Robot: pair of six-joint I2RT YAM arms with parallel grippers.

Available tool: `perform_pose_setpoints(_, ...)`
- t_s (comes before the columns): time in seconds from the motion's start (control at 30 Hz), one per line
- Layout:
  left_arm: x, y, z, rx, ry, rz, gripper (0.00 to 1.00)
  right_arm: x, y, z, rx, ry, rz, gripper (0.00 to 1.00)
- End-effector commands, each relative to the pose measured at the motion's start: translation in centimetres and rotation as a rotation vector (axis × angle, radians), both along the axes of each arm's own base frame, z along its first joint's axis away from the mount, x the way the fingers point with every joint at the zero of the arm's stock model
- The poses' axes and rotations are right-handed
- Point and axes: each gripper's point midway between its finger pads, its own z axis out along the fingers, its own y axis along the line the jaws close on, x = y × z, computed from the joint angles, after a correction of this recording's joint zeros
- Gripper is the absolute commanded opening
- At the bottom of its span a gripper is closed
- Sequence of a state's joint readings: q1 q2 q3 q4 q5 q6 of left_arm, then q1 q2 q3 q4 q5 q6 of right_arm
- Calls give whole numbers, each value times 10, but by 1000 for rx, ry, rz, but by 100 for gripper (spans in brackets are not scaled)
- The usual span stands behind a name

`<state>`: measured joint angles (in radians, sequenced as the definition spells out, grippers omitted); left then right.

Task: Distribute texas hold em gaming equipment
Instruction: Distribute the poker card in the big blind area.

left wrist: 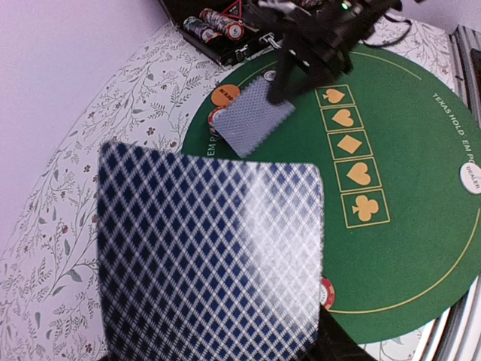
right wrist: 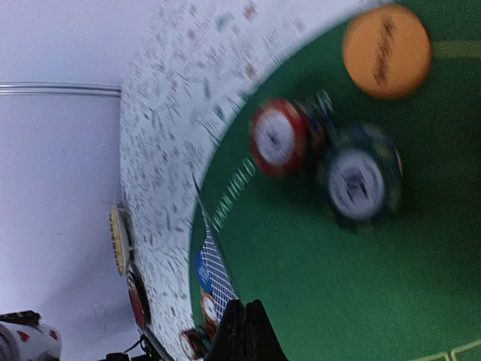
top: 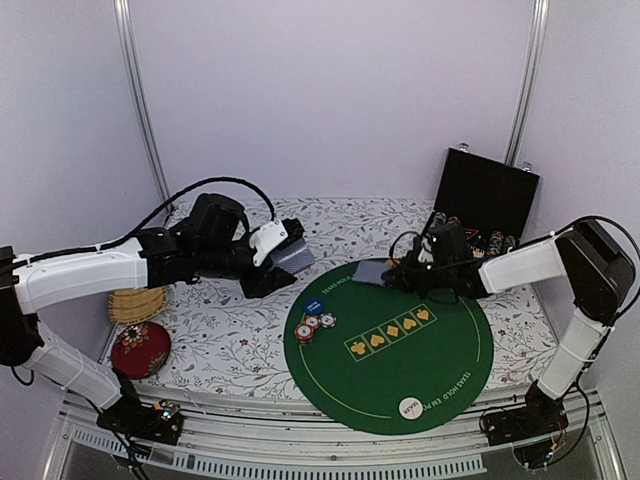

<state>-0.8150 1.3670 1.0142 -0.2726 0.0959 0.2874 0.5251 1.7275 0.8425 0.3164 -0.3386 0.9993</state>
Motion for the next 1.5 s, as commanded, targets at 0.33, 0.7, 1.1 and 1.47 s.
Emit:
perform_pose_setpoints(0.33,1,5,15,-38,-49,6,51,-33,8,-51,133,228,-187,2)
perform_pose_setpoints(0.7,1,7,17,-37,-56,8,52,-37,5,-68,246,338,-285,2)
perform_pose_setpoints(1.1,2,8,17,-34,-60,11,52,-34,8,-81,234,372,-292,4)
perform_pose_setpoints(1.47,0,8,20,-41,-67,9,52,-46,5,-55,219,341,-236,50)
